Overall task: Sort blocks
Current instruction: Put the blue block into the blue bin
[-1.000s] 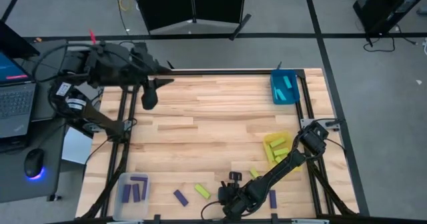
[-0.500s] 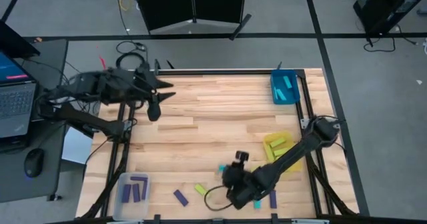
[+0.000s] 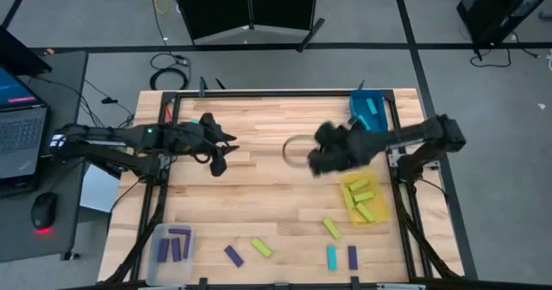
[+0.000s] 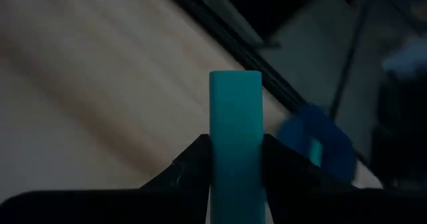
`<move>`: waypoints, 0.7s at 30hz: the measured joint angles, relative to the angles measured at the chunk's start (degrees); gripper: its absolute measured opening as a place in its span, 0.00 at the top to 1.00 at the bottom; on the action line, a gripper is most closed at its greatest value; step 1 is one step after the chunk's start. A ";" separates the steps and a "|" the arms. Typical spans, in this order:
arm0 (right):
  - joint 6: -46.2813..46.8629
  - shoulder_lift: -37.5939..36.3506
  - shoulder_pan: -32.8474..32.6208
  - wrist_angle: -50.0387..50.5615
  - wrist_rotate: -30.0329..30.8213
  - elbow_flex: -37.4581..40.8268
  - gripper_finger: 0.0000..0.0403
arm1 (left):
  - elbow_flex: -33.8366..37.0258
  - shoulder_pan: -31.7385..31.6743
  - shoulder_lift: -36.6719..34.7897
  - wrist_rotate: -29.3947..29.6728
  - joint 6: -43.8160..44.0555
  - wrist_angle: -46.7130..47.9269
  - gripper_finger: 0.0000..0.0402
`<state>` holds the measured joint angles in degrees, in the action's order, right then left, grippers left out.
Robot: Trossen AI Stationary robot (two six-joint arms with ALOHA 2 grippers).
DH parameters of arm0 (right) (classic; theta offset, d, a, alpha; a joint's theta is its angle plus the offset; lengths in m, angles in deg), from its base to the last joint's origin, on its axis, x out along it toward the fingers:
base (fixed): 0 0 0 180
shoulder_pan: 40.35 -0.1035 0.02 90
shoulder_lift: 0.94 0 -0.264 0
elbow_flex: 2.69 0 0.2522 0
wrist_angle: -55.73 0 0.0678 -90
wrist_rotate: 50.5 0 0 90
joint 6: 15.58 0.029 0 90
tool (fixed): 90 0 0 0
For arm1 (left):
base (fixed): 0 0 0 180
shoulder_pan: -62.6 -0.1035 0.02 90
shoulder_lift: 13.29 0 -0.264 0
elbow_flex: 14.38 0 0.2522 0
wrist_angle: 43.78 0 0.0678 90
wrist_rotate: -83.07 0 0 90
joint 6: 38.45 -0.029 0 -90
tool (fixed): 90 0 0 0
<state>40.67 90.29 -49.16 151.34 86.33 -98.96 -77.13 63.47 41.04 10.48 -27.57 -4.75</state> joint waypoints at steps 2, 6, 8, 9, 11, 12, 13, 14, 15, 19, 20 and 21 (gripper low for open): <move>0.76 -3.51 4.41 0.03 -0.76 4.05 0.72 | 1.89 -0.66 0.00 1.16 3.22 -0.11 0.65; 2.08 -11.11 14.04 -1.31 -2.13 12.71 0.72 | 5.20 -3.30 0.29 2.52 8.43 0.34 0.65; 2.14 -14.42 18.40 -2.88 -3.74 16.83 0.72 | 6.81 -4.46 0.35 2.46 10.45 0.67 0.65; 2.14 -16.16 20.55 -3.51 -4.74 18.75 0.72 | 7.36 -5.09 0.35 2.69 11.33 0.50 0.65; 1.94 -19.17 24.68 -5.86 -6.39 22.14 0.72 | 8.28 -6.37 0.35 4.95 13.26 0.39 0.65; 1.13 -20.48 26.74 -7.48 -6.81 23.80 0.72 | 8.59 -7.05 0.35 5.99 14.05 0.76 0.65; -0.16 -21.60 28.54 -9.09 -7.15 25.32 0.72 | 8.80 -7.69 0.35 6.74 14.91 0.87 0.65; -1.73 -22.67 30.27 -10.78 -7.60 26.73 0.72 | 8.84 -8.43 0.35 7.14 15.22 0.97 0.65; -3.22 -23.64 32.08 -12.88 -8.46 28.04 0.72 | 8.84 -9.18 0.35 7.38 15.27 1.06 0.65; -9.37 -25.18 38.89 -21.62 -11.65 32.56 0.72 | 8.84 -13.45 0.35 7.65 15.31 1.64 0.65; -9.94 -25.17 40.57 -23.19 -11.92 33.33 0.72 | 8.80 -15.05 0.35 7.81 15.33 1.94 0.65; -10.21 -24.93 42.27 -24.38 -12.00 33.96 0.72 | 8.65 -16.97 0.44 7.92 15.54 2.88 0.65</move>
<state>30.46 65.36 -6.88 126.96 74.33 -65.00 -68.48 46.50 41.48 18.40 -12.03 -1.87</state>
